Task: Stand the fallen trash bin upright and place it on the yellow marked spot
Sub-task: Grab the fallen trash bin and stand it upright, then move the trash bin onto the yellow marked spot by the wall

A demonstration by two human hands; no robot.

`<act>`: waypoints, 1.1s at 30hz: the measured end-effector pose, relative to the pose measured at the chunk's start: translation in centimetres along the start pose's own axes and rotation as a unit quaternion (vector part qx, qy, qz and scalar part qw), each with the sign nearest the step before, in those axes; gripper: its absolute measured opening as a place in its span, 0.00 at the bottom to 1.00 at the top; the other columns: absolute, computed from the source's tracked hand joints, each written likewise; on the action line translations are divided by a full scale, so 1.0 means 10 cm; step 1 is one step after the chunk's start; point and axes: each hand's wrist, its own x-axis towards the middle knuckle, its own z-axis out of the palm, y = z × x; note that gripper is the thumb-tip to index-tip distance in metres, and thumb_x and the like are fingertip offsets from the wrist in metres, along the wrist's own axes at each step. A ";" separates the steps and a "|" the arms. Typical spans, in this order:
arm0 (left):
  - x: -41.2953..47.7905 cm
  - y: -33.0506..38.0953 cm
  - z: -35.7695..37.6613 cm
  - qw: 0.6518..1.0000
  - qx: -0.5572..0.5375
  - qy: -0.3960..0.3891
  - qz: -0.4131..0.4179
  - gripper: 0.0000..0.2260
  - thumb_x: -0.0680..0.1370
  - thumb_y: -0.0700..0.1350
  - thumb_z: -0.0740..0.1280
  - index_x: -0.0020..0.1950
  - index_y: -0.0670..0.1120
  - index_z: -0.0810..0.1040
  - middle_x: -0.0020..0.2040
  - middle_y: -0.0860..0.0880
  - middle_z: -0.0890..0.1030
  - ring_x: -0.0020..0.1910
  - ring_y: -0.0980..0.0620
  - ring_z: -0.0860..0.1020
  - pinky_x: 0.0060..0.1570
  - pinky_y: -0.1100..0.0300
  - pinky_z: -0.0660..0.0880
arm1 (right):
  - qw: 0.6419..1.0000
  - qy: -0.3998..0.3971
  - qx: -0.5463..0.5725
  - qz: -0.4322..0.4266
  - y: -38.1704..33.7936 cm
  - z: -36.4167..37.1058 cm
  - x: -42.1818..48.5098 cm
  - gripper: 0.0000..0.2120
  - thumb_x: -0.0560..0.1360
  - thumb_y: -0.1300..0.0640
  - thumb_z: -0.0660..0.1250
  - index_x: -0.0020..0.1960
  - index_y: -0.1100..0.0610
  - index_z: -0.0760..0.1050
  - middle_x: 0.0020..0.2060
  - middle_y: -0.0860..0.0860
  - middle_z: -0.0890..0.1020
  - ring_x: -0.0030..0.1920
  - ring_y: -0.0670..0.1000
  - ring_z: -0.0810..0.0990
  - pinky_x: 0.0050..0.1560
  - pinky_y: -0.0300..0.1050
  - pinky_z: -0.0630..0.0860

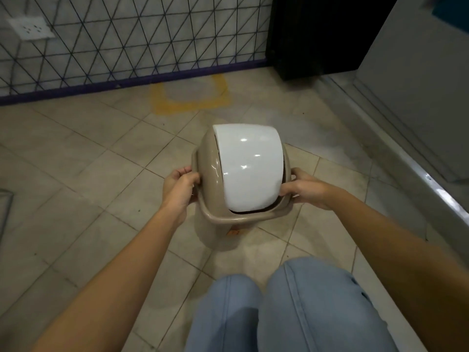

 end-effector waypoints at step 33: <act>-0.39 -0.37 -0.39 0.902 0.314 -0.186 0.231 0.49 0.64 0.42 0.75 0.77 0.52 0.49 0.74 0.55 0.59 0.71 0.60 0.59 0.68 0.64 0.57 | 0.945 0.075 -0.272 -0.166 -0.03 0.26 -0.45 0.69 0.51 0.55 0.84 0.76 0.53 0.39 0.75 0.53 0.58 0.74 0.55 0.60 0.72 0.53 0.63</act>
